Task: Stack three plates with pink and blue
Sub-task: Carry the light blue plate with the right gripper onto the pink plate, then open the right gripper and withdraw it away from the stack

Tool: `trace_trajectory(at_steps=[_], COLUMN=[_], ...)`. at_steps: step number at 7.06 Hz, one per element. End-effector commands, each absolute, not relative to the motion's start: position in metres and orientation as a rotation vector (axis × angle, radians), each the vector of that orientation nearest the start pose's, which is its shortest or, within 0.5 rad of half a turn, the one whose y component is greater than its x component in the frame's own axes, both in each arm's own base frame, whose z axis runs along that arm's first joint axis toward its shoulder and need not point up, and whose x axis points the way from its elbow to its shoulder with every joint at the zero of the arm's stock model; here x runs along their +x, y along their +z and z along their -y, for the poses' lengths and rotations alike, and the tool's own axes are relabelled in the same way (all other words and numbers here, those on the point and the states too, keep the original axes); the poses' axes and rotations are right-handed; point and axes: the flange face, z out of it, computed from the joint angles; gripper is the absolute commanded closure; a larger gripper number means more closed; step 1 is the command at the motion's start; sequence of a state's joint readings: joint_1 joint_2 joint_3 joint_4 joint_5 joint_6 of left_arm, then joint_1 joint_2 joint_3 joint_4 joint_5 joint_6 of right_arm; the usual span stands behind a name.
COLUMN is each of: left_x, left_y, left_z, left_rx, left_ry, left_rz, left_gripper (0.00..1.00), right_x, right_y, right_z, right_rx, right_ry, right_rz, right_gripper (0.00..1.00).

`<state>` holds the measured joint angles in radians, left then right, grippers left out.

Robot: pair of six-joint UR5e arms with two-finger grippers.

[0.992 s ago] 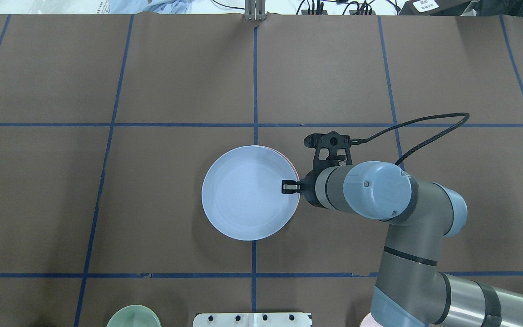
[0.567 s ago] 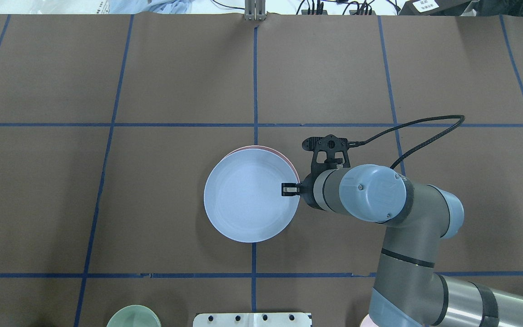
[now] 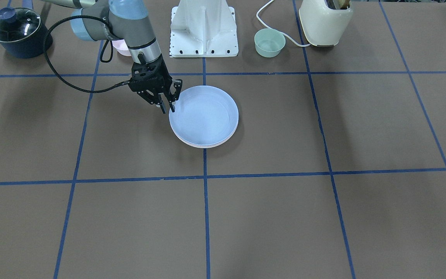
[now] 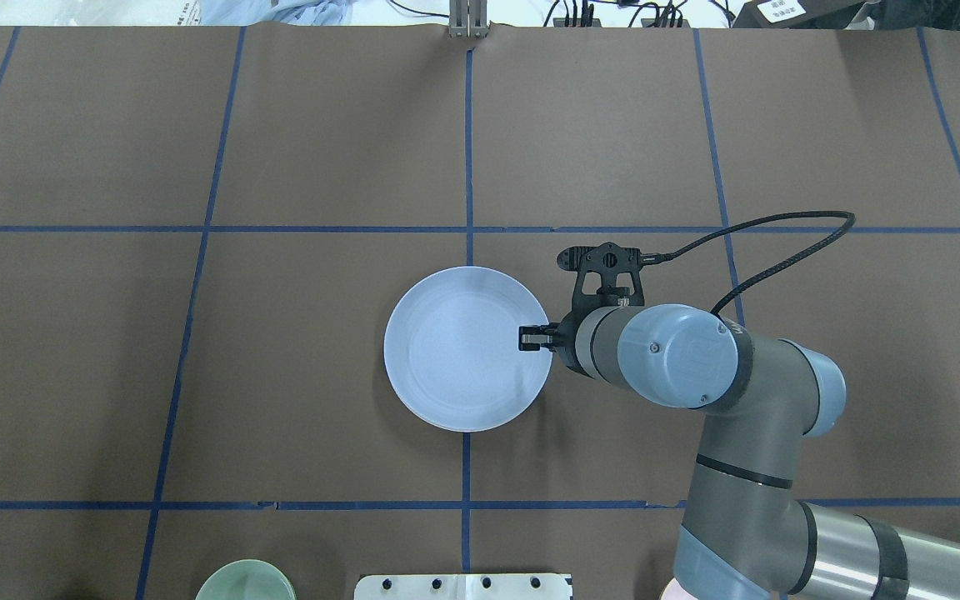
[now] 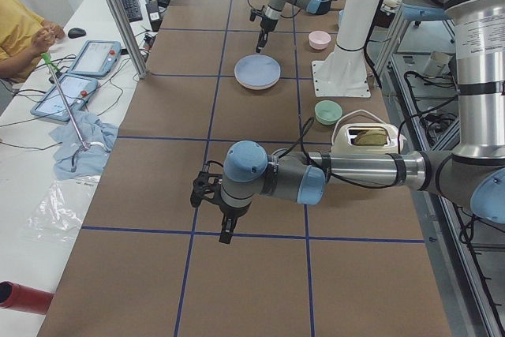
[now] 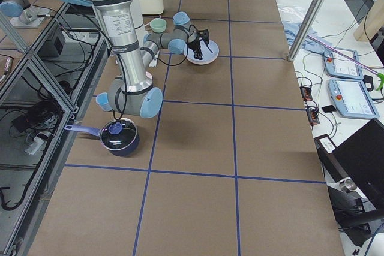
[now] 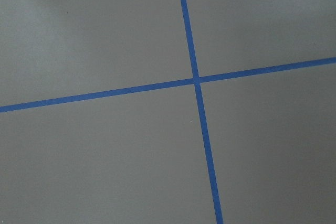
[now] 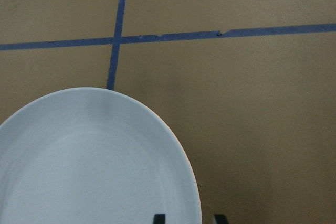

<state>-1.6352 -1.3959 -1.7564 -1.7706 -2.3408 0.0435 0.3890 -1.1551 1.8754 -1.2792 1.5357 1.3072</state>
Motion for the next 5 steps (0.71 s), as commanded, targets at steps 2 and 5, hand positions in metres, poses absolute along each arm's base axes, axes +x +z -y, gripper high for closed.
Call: trace_trajectory(at_steps=[2, 5], left_x=[-0.091, -0.088], left_y=[0.629, 0.638], left_z=[0.424, 0.419], left_rx=[0.232, 0.127], left_ry=[0.055, 0.012], left_rz=[-0.761, -0.768], left_gripper=[0.00, 0.00], right_x=[-0.429, -0.257], right_y=[0.262, 0.300], right_z=[0.432, 0.539], right_rx=[0.287, 0.267], right_ry=[0.048, -0.240], right_rz=[0.920, 0.798], right_gripper=[0.00, 0.00])
